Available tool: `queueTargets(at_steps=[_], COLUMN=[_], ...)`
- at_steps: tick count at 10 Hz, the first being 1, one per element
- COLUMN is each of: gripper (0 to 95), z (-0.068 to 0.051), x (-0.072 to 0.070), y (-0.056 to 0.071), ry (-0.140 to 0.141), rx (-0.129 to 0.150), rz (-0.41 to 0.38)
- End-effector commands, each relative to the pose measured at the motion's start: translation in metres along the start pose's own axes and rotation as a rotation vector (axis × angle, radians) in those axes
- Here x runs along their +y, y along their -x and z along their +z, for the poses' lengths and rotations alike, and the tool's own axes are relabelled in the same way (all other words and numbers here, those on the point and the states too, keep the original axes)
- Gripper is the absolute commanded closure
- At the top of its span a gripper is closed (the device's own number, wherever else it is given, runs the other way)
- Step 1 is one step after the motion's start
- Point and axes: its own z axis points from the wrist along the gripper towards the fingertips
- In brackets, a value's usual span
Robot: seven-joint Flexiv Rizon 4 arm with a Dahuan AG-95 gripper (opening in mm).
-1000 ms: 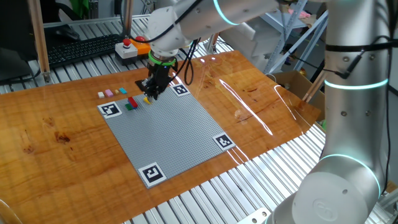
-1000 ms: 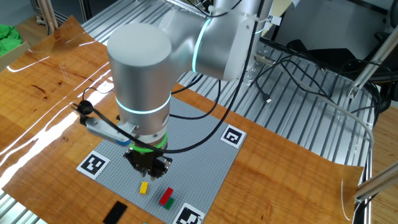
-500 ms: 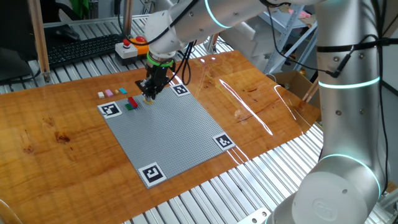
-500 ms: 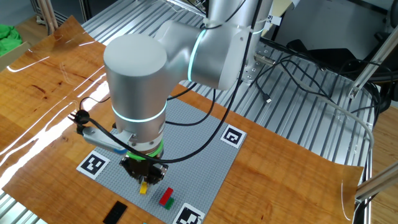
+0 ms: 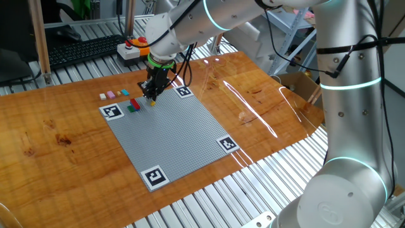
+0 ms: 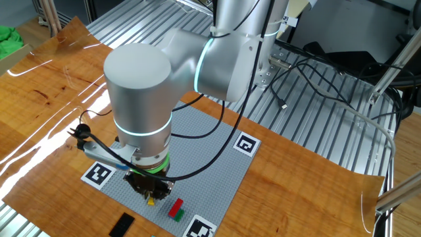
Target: Stack small Lego blocks one on top of the other
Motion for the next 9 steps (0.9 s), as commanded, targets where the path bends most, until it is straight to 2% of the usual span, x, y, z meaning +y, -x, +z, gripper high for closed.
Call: queueTargets(at_steps=[1,5,6,9], gripper=[76.0,76.0,95.0,95.0], z=[0.0,0.0045,0.0045,0.0042], x=[-0.0002,-0.0001,-0.0001,0.0001], y=[0.0001,-0.0004,-0.0004,-0.0006], ry=[0.001,-0.004,-0.005,-0.011], rx=[0.004,0.004,0.004,0.005], rz=[-0.002,-0.003,-0.015,-0.009])
